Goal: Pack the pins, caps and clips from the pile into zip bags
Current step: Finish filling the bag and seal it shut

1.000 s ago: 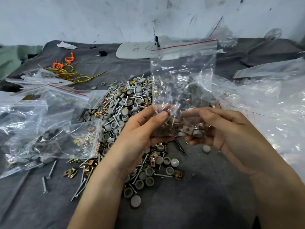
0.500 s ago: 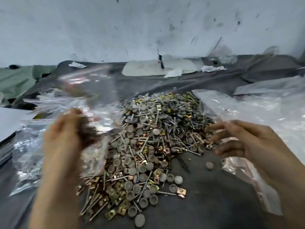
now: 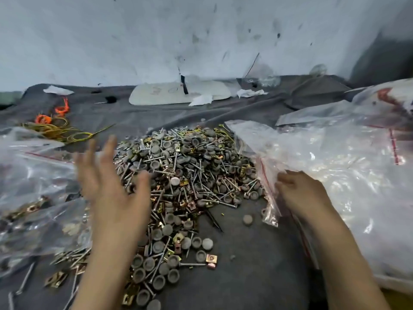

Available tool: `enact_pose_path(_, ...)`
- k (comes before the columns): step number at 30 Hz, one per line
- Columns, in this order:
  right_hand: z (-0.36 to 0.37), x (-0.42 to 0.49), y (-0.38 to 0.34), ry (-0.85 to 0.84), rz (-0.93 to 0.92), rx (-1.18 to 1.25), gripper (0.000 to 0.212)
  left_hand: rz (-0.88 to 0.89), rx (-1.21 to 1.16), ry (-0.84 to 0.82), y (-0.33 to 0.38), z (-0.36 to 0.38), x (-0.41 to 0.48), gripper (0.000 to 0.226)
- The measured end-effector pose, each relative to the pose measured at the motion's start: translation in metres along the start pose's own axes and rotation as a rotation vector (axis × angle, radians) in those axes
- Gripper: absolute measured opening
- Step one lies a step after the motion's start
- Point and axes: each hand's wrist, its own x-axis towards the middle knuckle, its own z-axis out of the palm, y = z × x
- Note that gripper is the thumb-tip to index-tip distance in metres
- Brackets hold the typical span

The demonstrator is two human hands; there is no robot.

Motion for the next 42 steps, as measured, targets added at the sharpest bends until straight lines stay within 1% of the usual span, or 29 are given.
enact_pose_path(1, -0.001, -0.001, 0.0, 0.056, 0.007, 0.072, 0.026, 0.055, -0.035, -0.076, 0.002, 0.005, -0.006, 0.069)
enact_pose_path(3, -0.006, -0.007, -0.004, 0.212, 0.019, 0.248, 0.02, 0.203, -0.059, -0.178, 0.008, 0.015, -0.017, 0.06)
enact_pose_path(5, -0.011, -0.012, -0.006, 0.325, -0.015, 0.318, 0.016, 0.276, -0.097, -0.26, 0.01, 0.022, -0.023, 0.047)
enact_pose_path(6, -0.013, -0.013, -0.006, 0.342, -0.028, 0.347, 0.021, 0.276, -0.129, -0.309, 0.01, 0.024, -0.024, 0.042)
enact_pose_path(8, -0.017, -0.017, -0.009, 0.363, -0.049, 0.48, 0.03, 0.276, -0.182, -0.389, 0.011, 0.026, -0.026, 0.038)
enact_pose_path(9, -0.02, -0.021, -0.012, 0.409, -0.068, 0.548, 0.031, 0.287, -0.194, -0.4, 0.011, 0.026, -0.026, 0.037)
enact_pose_path(11, -0.031, -0.03, -0.019, 0.532, -0.148, 0.715, 0.026, 0.302, -0.226, -0.39, 0.012, 0.026, -0.028, 0.035)
enact_pose_path(12, -0.038, -0.036, -0.024, 0.55, -0.205, 0.843, 0.023, 0.292, -0.258, -0.39, 0.013, 0.025, -0.028, 0.032)
enact_pose_path(13, -0.046, -0.043, -0.029, 0.498, -0.26, 1.006, 0.022, 0.259, -0.315, -0.414, 0.015, 0.024, -0.028, 0.03)
enact_pose_path(14, -0.051, -0.049, -0.034, 0.378, -0.302, 1.184, 0.021, 0.193, -0.403, -0.468, 0.018, 0.023, -0.029, 0.035)
enact_pose_path(15, -0.054, -0.054, -0.038, 0.238, -0.322, 1.333, 0.019, 0.116, -0.503, -0.539, 0.02, 0.023, -0.03, 0.045)
enact_pose_path(16, -0.053, -0.057, -0.042, 0.123, -0.317, 1.423, 0.018, 0.041, -0.586, -0.624, 0.022, 0.024, -0.032, 0.057)
enact_pose_path(17, -0.052, -0.058, -0.045, 0.05, -0.296, 1.451, 0.019, -0.018, -0.642, -0.71, 0.024, 0.025, -0.034, 0.067)
enact_pose_path(18, -0.049, -0.058, -0.046, 0.016, -0.268, 1.436, 0.018, -0.059, -0.686, -0.781, 0.026, 0.026, -0.036, 0.072)
enact_pose_path(20, -0.045, -0.057, -0.047, -0.01, -0.221, 1.391, 0.018, -0.123, -0.751, -0.847, 0.028, 0.027, -0.037, 0.07)
enact_pose_path(22, -0.043, -0.055, -0.046, -0.029, -0.2, 1.398, 0.019, -0.234, -0.833, -0.823, 0.026, 0.026, -0.034, 0.063)
enact_pose_path(24, -0.043, -0.053, -0.044, -0.034, -0.198, 1.407, 0.024, -0.303, -0.86, -0.794, 0.022, 0.025, -0.03, 0.044)
enact_pose_path(26, -0.042, -0.052, -0.042, -0.029, -0.193, 1.392, 0.023, -0.307, -0.854, -0.825, 0.02, 0.022, -0.028, 0.025)
enact_pose_path(27, -0.041, -0.051, -0.042, -0.024, -0.185, 1.379, 0.02, -0.309, -0.863, -0.849, 0.019, 0.021, -0.027, 0.019)
enact_pose_path(31, -0.038, -0.05, -0.041, 0.068, -0.166, 1.204, 0.016, -0.286, -0.86, -0.881, 0.018, 0.018, -0.025, 0.011)
enact_pose_path(32, -0.038, -0.05, -0.041, 0.066, -0.164, 1.191, 0.014, -0.281, -0.848, -0.878, 0.019, 0.017, -0.025, 0.01)
enact_pose_path(33, -0.038, -0.05, -0.041, 0.047, -0.164, 1.191, 0.015, -0.283, -0.84, -0.868, 0.018, 0.016, -0.024, 0.011)
enact_pose_path(35, -0.037, -0.049, -0.04, 0.013, -0.155, 1.154, 0.028, -0.3, -0.835, -0.835, 0.017, 0.014, -0.021, 0.021)
enact_pose_path(36, -0.037, -0.048, -0.039, 0.003, -0.148, 1.134, 0.027, -0.313, -0.831, -0.814, 0.015, 0.013, -0.019, 0.028)
enact_pose_path(37, -0.037, -0.047, -0.039, -0.004, -0.14, 1.133, 0.019, -0.321, -0.827, -0.789, 0.014, 0.011, -0.018, 0.032)
enact_pose_path(38, -0.037, -0.046, -0.037, -0.01, -0.134, 1.142, 0.009, -0.319, -0.818, -0.757, 0.013, 0.01, -0.016, 0.029)
enact_pose_path(39, -0.037, -0.046, -0.036, -0.01, -0.122, 1.148, 0.003, -0.311, -0.803, -0.715, 0.012, 0.009, -0.015, 0.022)
enact_pose_path(42, -0.039, -0.045, -0.031, -0.07, -0.12, 1.109, 0.016, -0.243, -0.675, -0.506, 0.01, 0.01, -0.014, 0.01)
